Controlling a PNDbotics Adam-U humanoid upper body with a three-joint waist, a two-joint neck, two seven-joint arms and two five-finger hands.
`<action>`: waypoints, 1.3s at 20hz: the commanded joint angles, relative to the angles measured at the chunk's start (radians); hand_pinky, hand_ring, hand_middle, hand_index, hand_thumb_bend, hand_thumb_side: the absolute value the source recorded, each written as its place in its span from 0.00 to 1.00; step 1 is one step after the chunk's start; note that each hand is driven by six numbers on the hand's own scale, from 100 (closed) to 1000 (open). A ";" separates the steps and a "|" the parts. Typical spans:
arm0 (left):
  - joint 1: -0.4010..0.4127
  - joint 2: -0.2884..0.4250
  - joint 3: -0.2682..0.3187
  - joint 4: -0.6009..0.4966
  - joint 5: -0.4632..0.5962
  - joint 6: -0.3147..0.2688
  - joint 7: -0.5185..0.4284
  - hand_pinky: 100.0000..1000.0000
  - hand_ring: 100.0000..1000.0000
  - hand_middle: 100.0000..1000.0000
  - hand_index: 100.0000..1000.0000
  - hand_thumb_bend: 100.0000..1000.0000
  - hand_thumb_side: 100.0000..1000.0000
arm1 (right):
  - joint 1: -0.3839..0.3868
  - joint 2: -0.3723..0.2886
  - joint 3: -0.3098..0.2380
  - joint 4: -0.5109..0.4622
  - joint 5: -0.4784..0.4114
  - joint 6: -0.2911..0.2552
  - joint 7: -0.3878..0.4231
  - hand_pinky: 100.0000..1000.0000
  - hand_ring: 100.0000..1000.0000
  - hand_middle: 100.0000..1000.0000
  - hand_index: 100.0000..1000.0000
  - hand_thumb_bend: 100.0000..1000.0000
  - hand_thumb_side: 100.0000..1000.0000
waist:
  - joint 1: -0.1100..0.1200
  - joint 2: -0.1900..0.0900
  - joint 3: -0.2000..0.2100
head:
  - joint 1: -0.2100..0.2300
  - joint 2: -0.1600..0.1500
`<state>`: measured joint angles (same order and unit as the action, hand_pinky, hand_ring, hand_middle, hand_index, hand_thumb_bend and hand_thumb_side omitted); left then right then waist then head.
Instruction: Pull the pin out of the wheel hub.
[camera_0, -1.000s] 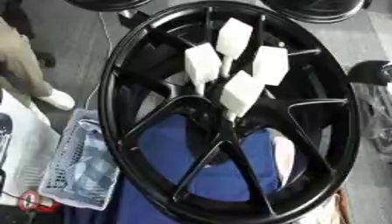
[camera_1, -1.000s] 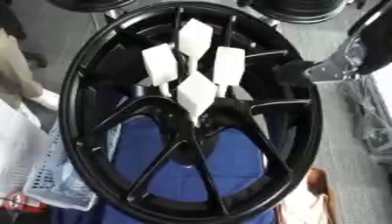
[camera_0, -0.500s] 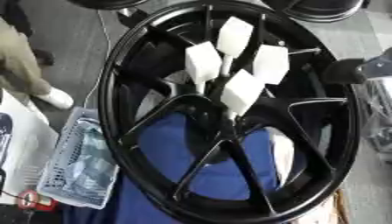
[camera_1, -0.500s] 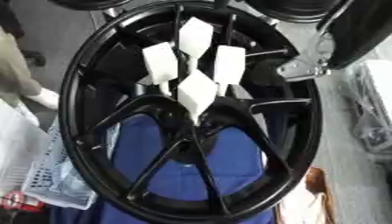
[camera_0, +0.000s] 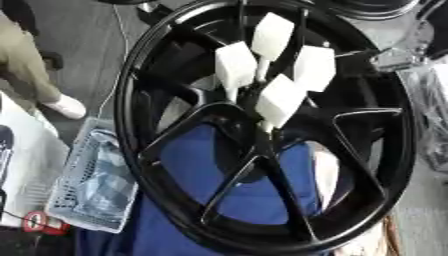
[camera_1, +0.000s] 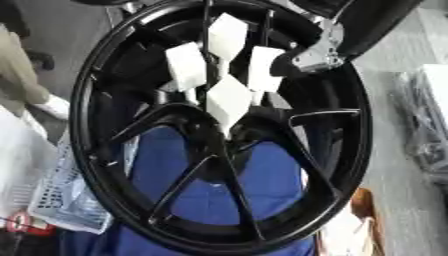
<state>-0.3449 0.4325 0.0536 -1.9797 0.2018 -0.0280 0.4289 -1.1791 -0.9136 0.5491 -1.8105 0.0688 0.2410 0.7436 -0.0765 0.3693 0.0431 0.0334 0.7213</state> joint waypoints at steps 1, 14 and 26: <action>-0.014 0.016 0.004 -0.020 0.004 -0.001 -0.003 0.81 0.65 0.62 0.69 0.13 0.57 | -0.015 -0.006 -0.001 0.031 0.013 0.013 -0.009 0.80 0.82 0.78 0.84 0.48 0.19 | 0.003 -0.013 0.002 | -0.007 0.013; -0.014 0.007 0.004 -0.020 0.006 0.002 -0.006 0.81 0.65 0.62 0.69 0.12 0.58 | -0.008 0.016 0.000 0.098 0.029 0.028 0.004 0.77 0.81 0.74 0.82 0.58 0.15 | 0.004 0.003 0.007 | -0.032 0.029; -0.023 0.005 0.002 -0.020 0.007 0.002 -0.010 0.82 0.65 0.62 0.69 0.11 0.58 | -0.003 0.030 0.018 0.142 0.050 0.046 0.022 0.77 0.81 0.73 0.82 0.56 0.17 | 0.000 0.003 0.017 | -0.046 0.019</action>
<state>-0.3548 0.4230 0.0532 -1.9797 0.2030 -0.0240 0.4214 -1.1692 -0.8698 0.5744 -1.6740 0.1131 0.2827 0.7658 -0.0802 0.3894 0.0594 -0.0079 0.7450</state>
